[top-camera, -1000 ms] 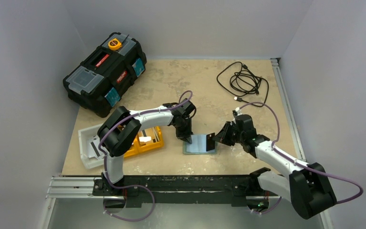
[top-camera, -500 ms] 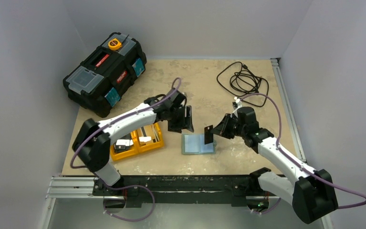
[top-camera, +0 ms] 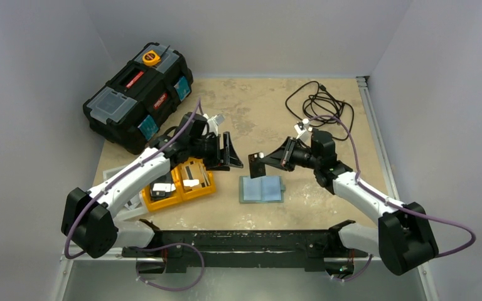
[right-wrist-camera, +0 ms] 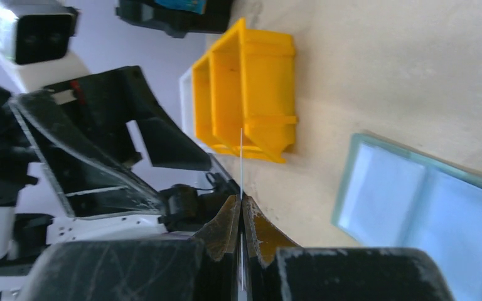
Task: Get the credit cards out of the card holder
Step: Place the credit card in the storage box.
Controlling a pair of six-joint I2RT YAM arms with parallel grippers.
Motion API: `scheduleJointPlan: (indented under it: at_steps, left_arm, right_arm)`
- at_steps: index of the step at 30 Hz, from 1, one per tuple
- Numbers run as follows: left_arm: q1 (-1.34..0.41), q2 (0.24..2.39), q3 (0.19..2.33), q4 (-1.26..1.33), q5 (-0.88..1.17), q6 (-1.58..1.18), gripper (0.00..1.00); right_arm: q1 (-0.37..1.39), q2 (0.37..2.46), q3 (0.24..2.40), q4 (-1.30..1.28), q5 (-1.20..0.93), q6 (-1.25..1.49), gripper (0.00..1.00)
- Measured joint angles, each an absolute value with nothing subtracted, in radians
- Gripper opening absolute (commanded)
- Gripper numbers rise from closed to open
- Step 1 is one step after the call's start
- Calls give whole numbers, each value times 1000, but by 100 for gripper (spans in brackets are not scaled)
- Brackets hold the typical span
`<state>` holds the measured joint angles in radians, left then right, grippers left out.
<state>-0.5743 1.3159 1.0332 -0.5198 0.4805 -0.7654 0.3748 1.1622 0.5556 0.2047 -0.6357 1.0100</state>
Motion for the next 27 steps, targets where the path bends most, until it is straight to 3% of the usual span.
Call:
scheduleJointPlan:
  at_steps: [7,10,14,17,19,22,24,27]
  left_arm:
    - [-550,1305,968,-410,601,-801,56]
    - [-550,1305,956,-369,636,-822,49]
    - [-546,1305,947,-312,678,-854,25]
    - [-529,1304,934,-286,695,-876,2]
    - [-521,1301,933,-271,713,-888,0]
    - [-519,1292,933,-255,725,-899,0]
    - [-519,1288,933,-262,715,-898,0]
    - [-516,1268,933,-329,657,-887,0]
  right_arm:
    - [427,1216,579,375,-701,1137,0]
    - [470,1246,601,427,-704,1171,0]
    - [509,1271,617,468,-704,1195,0]
    - [514,1276,617,479,-704,1201,0]
    - [511,1280,617,474,-698,1200,15]
    - [511,1285,617,466,-691,1199,54]
    - [517,1283,621,448,-686,1185,74]
    - [523,1276,639,376,-650,1142,94]
